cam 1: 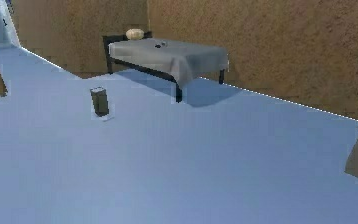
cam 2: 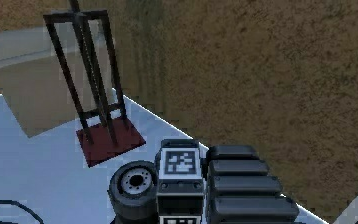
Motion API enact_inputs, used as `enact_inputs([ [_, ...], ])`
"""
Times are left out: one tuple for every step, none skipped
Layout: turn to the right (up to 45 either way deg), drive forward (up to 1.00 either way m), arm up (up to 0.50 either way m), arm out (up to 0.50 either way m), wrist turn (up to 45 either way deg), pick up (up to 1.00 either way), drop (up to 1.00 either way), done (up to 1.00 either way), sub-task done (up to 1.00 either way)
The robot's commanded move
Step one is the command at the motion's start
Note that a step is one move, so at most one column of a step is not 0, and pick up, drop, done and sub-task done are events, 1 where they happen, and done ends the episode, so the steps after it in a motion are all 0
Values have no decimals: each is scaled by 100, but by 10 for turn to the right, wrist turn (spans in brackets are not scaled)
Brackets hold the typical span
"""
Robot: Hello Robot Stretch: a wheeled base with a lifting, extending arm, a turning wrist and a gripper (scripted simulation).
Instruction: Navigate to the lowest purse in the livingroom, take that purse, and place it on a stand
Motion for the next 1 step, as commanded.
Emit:
enact_inputs([
  [0,45,0,0,0,0,0,0,0],
])
